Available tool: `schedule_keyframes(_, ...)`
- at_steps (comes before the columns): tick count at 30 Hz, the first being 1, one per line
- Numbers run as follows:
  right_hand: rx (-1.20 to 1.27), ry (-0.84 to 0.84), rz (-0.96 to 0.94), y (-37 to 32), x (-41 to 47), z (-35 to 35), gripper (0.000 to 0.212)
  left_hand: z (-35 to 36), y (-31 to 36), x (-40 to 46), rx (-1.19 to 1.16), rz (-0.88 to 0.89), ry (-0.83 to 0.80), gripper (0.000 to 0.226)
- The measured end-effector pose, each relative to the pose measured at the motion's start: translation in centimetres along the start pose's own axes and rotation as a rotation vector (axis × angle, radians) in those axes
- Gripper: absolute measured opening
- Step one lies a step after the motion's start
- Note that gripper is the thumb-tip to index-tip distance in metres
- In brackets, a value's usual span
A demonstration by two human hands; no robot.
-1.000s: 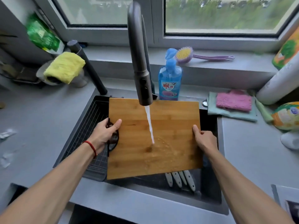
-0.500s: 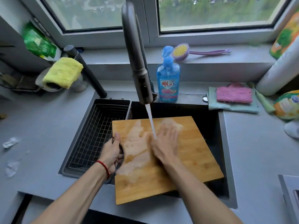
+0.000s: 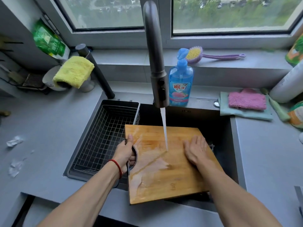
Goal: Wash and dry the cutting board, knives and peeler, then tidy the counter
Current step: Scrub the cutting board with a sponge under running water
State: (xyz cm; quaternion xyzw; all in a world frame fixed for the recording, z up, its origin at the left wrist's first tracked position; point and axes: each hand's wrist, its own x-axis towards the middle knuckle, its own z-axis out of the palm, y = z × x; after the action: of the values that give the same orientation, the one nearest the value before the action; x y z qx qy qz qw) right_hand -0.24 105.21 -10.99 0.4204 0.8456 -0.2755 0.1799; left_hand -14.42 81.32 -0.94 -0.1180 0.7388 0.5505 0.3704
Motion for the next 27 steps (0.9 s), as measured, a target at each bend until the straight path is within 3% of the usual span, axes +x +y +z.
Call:
schedule_keyframes(7, 0.026, -0.021, -0.553, -13.0, -5.3, 2.8, 0.073, 0.4, -0.3, 2.0, -0.034, 0.002, -0.031, 0.047)
schedule_keyframes(11, -0.069, 0.058, -0.759, -6.3, -7.5, 2.6, 0.064, -0.5, -0.6, 3.3, -0.028, 0.007, -0.054, 0.054)
schedule_keyframes(13, -0.090, 0.149, -0.592, 0.1, -7.0, 1.1, 0.059, -1.1, -0.8, 3.9, -0.034, -0.001, -0.066, 0.056)
schedule_keyframes(15, -0.077, 0.214, -0.260, 5.1, -6.2, -0.9, 0.060, -1.5, -1.1, 4.3, -0.054, -0.015, -0.086, 0.058)
schedule_keyframes(17, 0.018, 0.240, -0.047, 7.3, -5.7, -3.1, 0.061, -1.6, -1.5, 4.6, -0.082, -0.022, -0.108, 0.059)
schedule_keyframes(22, 0.319, 0.313, 0.082, 5.3, -6.1, -6.2, 0.045, -2.1, -1.7, 5.2, -0.124, -0.021, -0.123, 0.063)
schedule_keyframes(27, 0.429, 0.463, 0.112, 3.6, -8.4, -8.5, 0.026, -2.4, -0.9, 5.9, -0.109, 0.037, -0.124, 0.061)
